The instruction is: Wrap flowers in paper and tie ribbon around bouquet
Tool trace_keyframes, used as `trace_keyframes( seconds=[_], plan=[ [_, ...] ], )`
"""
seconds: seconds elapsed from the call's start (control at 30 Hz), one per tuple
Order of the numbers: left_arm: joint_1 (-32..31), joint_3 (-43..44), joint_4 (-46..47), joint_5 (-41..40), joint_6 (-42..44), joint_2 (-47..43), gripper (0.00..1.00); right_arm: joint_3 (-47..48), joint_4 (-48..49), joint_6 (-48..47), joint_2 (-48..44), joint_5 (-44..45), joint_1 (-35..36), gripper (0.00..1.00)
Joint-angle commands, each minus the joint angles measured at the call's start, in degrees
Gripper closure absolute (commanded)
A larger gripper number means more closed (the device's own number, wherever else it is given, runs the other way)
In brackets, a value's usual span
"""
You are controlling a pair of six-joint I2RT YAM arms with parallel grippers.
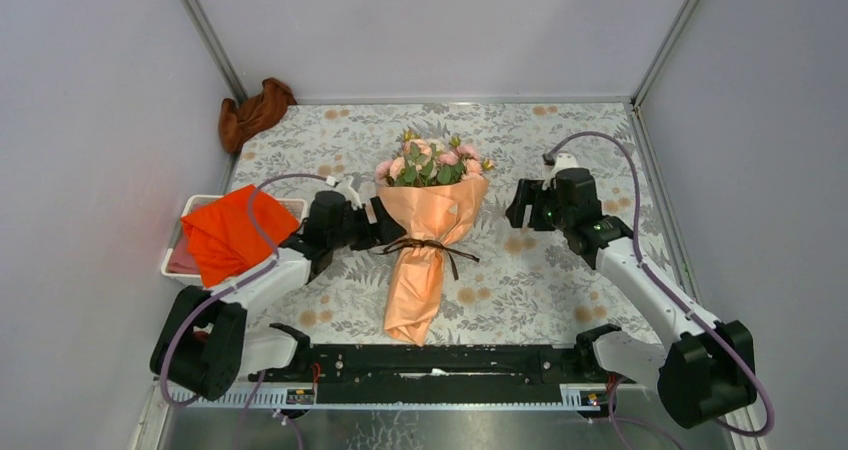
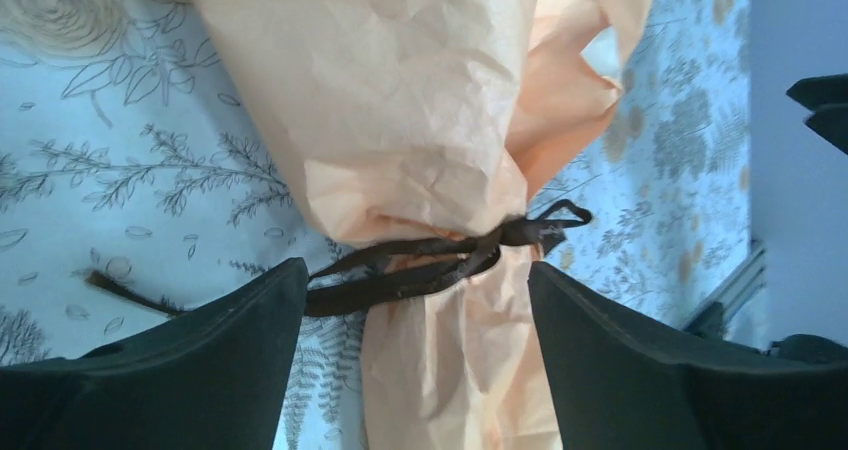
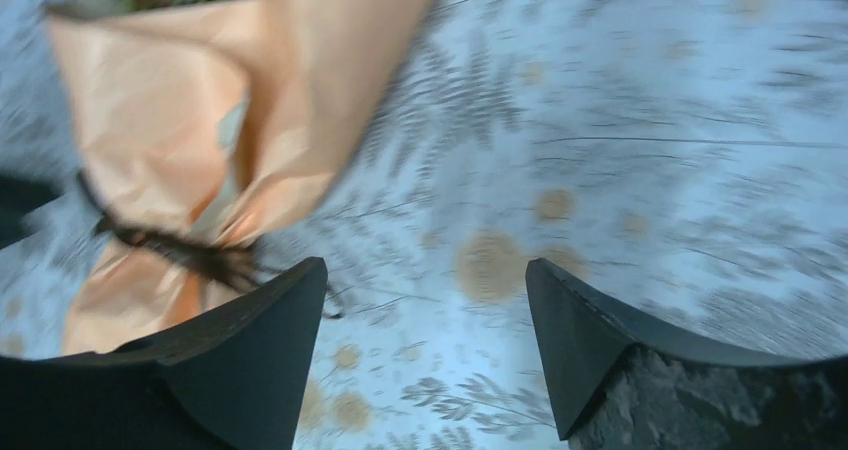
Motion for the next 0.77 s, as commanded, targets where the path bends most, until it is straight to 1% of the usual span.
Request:
trace_keyframes(
  seconds=[0.0, 0.07, 0.13, 0.17, 0.2, 0.27, 0.3, 0.37, 0.43, 0.53, 0.63, 0.73],
  plan=[
    [3.76, -2.60, -4.03, -2.88, -0.99, -8.27, 0.08, -3.03, 0.72, 2.00, -8.55, 24.69, -2.22, 0.17],
    [7.02, -3.80, -4.42, -2.67, -1.31, -12.73, 0.02, -5.71, 2.37, 0.99, -11.99, 34.23, -2.30, 0.13],
    [10.87, -4.72, -3.31, -4.38, -0.55, -17.43, 0.01, -8.45, 4.40, 0.12, -15.64, 40.83, -2.39, 0.09],
    [12.90, -5.15, -1.85, -5.96, 1.21, -20.02, 0.01, -10.08, 5.79, -0.27, -17.51, 42.76, -2.39, 0.05],
    [15.39, -5.87, 0.02, -7.66, 3.52, -22.36, 0.01, -11.60, 7.18, -1.06, -19.07, 43.71, -2.39, 0.01],
    [18.12, -7.29, 4.41, -11.69, 10.14, -27.58, 0.01, -15.43, 11.89, -2.37, -21.68, 44.92, -2.39, 0.00],
    [18.79, -8.66, 6.86, -12.58, 14.66, -30.37, 0.01, -16.70, 13.03, -1.20, -22.44, 45.76, -2.38, 0.01],
    [19.20, -10.52, 9.79, -15.01, 22.99, -33.45, 0.01, -17.80, 12.33, 4.84, -23.61, 48.30, -2.37, 0.00],
    [19.30, -12.01, 10.16, -18.57, 27.46, -35.44, 0.01, -17.96, 8.61, 9.61, -24.57, 49.86, -2.35, 0.00],
    [19.30, -14.33, 9.23, -20.86, 30.35, -38.47, 0.01, -20.03, 8.36, 12.07, -26.62, 51.88, -2.33, 0.00],
    [19.47, -15.70, 9.62, -19.55, 31.19, -40.49, 0.01, -22.21, 9.04, 13.08, -28.78, 52.99, -2.39, 0.01],
    [19.64, -16.14, 10.09, -18.74, 31.45, -41.26, 0.01, -22.83, 8.88, 11.07, -30.23, 50.52, -2.31, 0.01]
  ],
)
